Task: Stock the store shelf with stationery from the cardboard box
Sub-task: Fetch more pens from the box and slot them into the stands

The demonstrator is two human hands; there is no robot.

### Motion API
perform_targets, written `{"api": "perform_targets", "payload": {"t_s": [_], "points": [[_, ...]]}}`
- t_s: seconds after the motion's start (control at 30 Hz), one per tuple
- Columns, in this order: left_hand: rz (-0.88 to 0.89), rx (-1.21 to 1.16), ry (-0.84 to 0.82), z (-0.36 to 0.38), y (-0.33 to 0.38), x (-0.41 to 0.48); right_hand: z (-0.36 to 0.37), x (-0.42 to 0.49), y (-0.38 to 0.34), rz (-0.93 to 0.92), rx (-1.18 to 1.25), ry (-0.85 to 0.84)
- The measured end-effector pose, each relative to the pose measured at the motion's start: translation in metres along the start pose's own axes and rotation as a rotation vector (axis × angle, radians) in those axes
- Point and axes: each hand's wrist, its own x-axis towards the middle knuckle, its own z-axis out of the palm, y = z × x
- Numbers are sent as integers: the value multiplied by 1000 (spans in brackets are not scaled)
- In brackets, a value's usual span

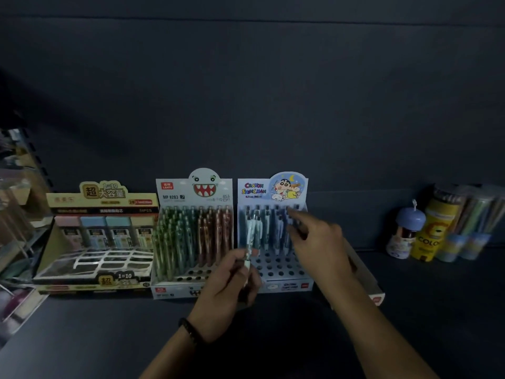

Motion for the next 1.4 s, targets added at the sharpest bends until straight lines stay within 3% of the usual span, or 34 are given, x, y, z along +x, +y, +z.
{"api": "perform_targets", "payload": {"t_s": [0.1,0.2,0.33,0.5,0.57,0.63,0.7,0.77,0.93,1.4], "points": [[-3,-7,-2,0,1,0,-5,-4,-4,21,-22,-6],[-7,-19,32,1,2,-1,-13,-14,-15,33,105,99],[30,20,90,3,4,-1,-5,-34,-36,55,396,-35],[38,82,99,5,7,-3,11,-35,-40,25,388,-9],[108,220,162,1,3,-3,8,-31,-42,12,414,23],[332,584,270,-6,-5,0,-1,-24,-43,10,439,91],[488,817,298,-10,-7,4,-7,-12,-40,0,373,169],[549,944,245,-12,-11,7,-6,-2,-37,-25,258,145],[555,1141,90,-12,-23,7,9,-2,-37,-106,86,123],[444,1082,66,-13,-21,7,23,-5,-37,-26,-108,-22]]}}
